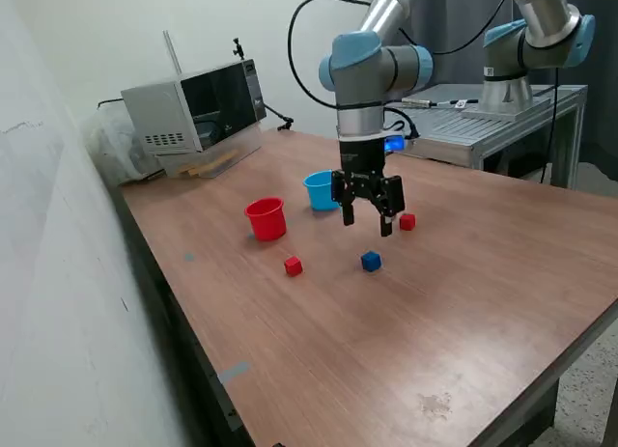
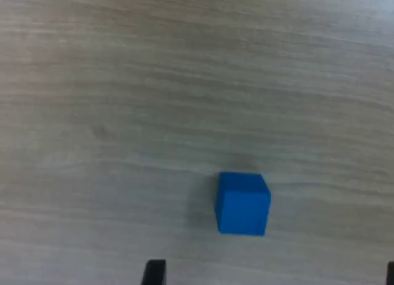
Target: Place red objects in the red bin, and blue objects in the blue bin.
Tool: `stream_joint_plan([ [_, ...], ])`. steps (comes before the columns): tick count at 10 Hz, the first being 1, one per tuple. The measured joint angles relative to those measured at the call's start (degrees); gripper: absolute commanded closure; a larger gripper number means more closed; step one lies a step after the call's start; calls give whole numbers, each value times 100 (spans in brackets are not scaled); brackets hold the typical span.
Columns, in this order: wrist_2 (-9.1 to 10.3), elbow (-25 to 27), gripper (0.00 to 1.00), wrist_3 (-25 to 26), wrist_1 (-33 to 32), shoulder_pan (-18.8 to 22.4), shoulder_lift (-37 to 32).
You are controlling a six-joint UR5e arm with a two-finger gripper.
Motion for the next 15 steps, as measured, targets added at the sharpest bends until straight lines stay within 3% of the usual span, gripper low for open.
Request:
stream_joint_plan([
  [8, -1, -86, 0, 6, -93, 6, 403],
  [9, -1, -121, 100, 6, -94, 6, 436],
  [15, -122, -182, 100, -4, -83, 24, 496],
])
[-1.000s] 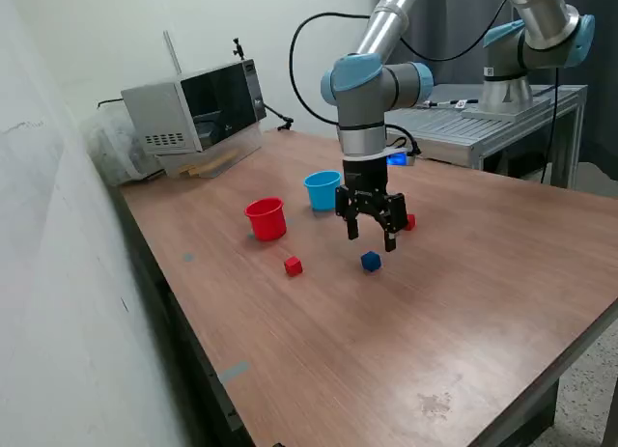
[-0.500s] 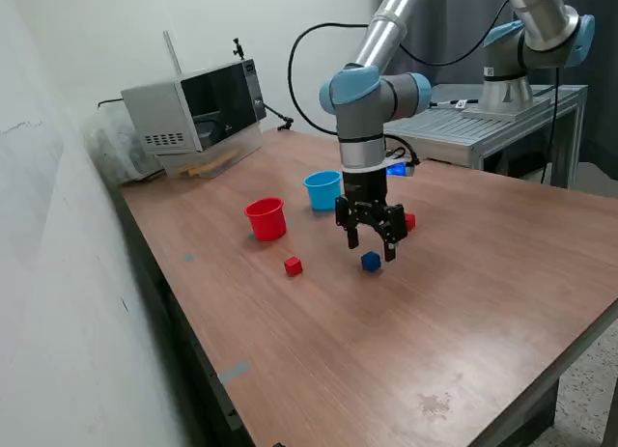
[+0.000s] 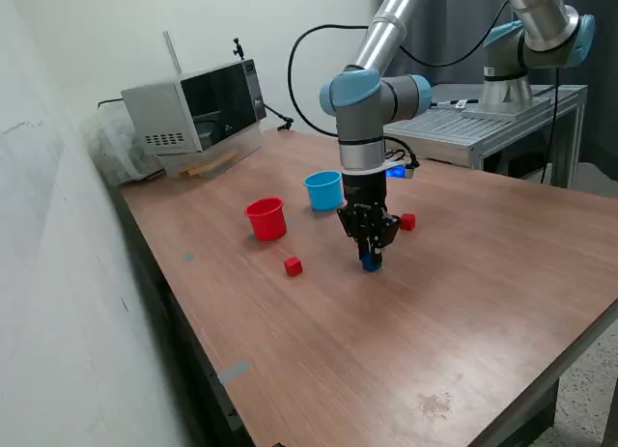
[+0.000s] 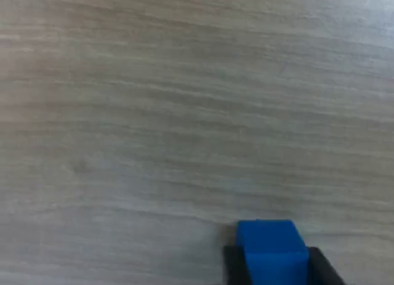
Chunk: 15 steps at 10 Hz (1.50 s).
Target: Place red objects in the red bin, and blue objects in the blue bin.
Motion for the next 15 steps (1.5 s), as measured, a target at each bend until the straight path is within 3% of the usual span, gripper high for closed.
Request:
stream_joint_plan([
  [3, -366, 46, 100, -24, 143, 6, -232],
  [8, -413, 1007, 100, -47, 632, -54, -2029],
  [11, -438, 1614, 100, -61, 710, -853, -2542],
  [15, -437, 1842, 100, -323, 751, -1874, -2616],
])
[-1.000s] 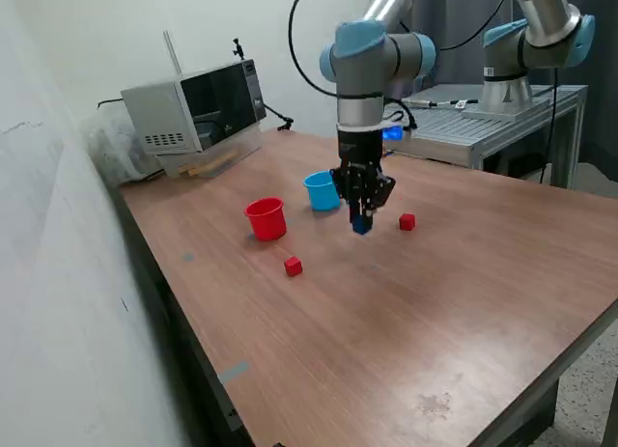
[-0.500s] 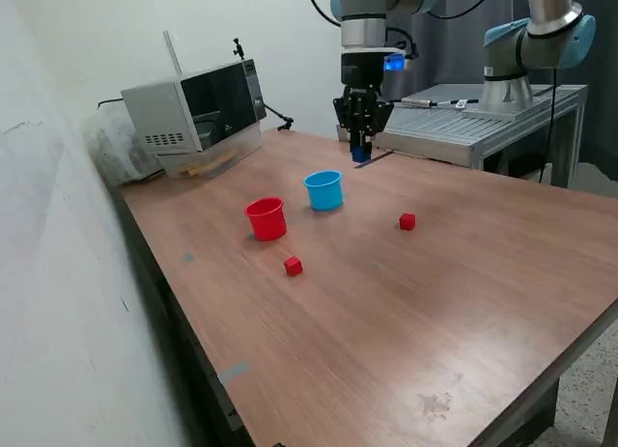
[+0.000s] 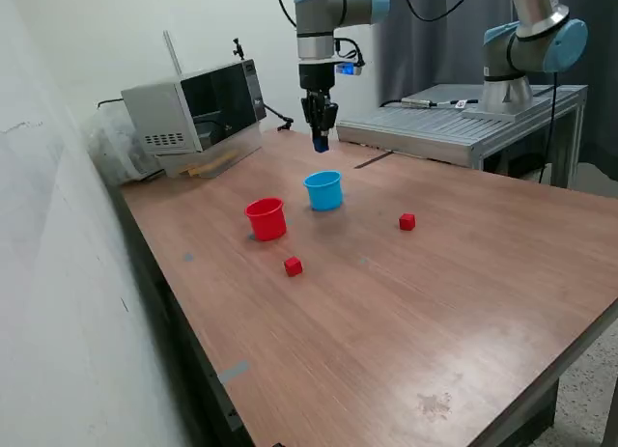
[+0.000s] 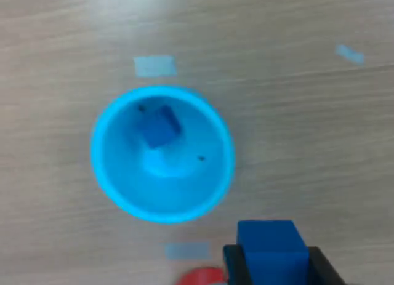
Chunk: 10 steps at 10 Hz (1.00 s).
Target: Place red objects in the red bin, and blue objects in the blue bin.
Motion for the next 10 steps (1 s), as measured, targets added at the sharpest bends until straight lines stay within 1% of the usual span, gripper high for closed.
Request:
stream_joint_plan([
  [2, 8, 100, 100, -85, 2, -161, 11],
  [6, 17, 248, 100, -115, -8, -213, 96],
  [7, 20, 280, 0, -116, -21, -215, 107],
  [10, 21, 306, 0, -116, -47, -242, 114],
])
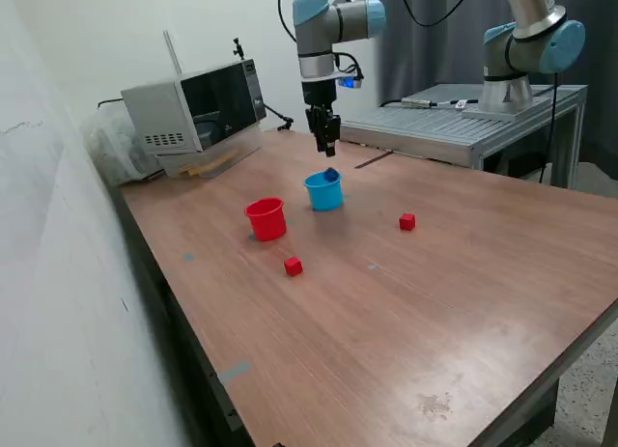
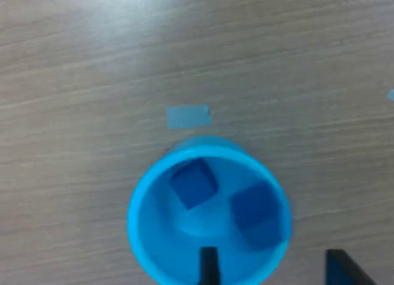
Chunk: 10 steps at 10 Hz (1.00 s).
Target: Place red objects in the red bin, and blue objects in the blue bin.
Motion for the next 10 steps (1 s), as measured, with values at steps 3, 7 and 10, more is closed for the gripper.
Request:
stream_joint_plan([
  [3, 3, -1, 0, -18, 10, -5, -33],
  [7, 24, 270, 0, -592, 322, 893, -962],
  [10, 50, 403, 0, -854, 652, 1823, -1465],
])
